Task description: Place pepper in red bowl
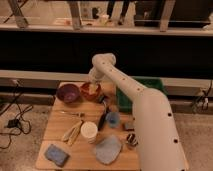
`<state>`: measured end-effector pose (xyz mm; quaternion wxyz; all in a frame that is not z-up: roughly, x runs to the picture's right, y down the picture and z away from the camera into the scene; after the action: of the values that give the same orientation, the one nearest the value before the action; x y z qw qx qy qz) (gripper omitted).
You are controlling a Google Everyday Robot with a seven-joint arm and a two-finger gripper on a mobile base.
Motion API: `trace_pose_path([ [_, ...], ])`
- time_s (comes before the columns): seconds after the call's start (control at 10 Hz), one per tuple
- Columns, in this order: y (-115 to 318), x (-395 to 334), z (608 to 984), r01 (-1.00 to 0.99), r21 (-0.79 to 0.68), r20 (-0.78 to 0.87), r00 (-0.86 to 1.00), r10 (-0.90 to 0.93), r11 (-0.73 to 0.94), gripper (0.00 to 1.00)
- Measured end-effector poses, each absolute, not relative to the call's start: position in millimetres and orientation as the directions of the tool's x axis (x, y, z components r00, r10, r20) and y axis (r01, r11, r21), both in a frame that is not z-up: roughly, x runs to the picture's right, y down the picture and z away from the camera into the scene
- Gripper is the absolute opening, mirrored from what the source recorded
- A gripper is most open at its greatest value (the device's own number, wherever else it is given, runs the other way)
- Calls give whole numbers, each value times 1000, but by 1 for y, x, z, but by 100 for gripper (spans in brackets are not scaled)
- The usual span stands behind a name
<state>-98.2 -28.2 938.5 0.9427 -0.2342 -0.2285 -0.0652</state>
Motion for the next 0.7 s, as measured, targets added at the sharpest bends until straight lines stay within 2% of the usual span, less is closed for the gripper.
trace_pose_path([
  [0.7,-27,-98,939,230,-413,461,887,-15,881,80],
])
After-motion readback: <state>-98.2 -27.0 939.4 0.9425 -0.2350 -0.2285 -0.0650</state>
